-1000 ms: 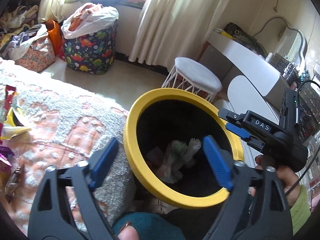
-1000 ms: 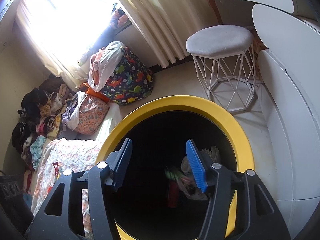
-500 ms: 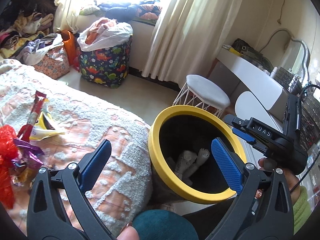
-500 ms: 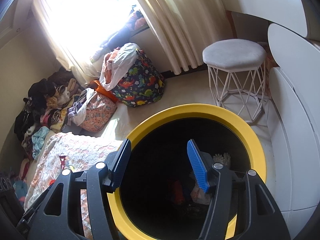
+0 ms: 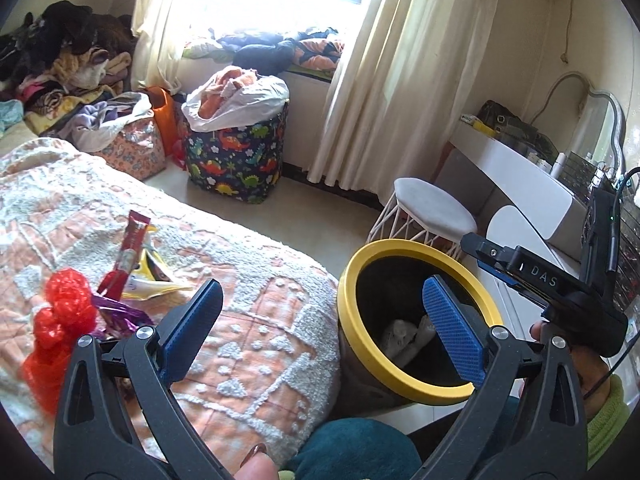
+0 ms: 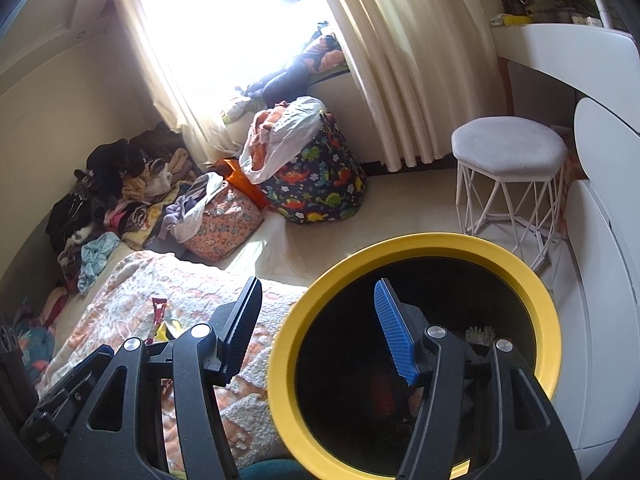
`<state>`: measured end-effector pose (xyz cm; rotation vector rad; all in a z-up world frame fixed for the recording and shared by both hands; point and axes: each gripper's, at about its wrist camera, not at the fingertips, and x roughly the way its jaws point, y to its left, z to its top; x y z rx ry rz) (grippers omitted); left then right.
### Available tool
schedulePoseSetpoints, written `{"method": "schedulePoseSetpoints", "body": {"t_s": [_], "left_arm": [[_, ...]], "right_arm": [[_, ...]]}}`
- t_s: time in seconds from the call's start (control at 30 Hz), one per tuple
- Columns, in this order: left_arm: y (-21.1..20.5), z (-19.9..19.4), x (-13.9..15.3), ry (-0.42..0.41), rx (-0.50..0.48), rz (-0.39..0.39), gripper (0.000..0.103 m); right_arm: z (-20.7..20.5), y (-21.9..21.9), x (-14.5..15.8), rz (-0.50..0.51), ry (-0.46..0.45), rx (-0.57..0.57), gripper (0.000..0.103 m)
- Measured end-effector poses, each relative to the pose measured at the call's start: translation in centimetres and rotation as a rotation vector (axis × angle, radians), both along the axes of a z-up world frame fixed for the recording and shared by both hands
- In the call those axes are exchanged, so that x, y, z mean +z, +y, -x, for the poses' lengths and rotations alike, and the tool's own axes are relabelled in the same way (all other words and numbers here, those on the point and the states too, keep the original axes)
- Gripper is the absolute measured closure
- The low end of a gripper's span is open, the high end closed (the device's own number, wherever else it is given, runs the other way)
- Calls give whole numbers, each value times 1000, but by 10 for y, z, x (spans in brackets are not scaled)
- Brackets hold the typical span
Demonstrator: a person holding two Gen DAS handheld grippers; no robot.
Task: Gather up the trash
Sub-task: 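Move both open tools back over the trash on the bed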
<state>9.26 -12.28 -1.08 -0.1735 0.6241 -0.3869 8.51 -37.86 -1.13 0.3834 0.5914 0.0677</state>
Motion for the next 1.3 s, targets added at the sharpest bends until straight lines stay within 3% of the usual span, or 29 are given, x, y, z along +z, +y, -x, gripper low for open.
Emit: {"method": "schedulePoseSetpoints", "body": {"t_s": [0.93, 1.3], "left_arm": [[82, 12, 1, -44, 194, -56, 11], [129, 13, -5, -21, 294, -18, 11]], "right_arm": [[10, 92, 13, 84, -38, 244, 47], [17, 139, 9, 123, -20, 348, 47]]}}
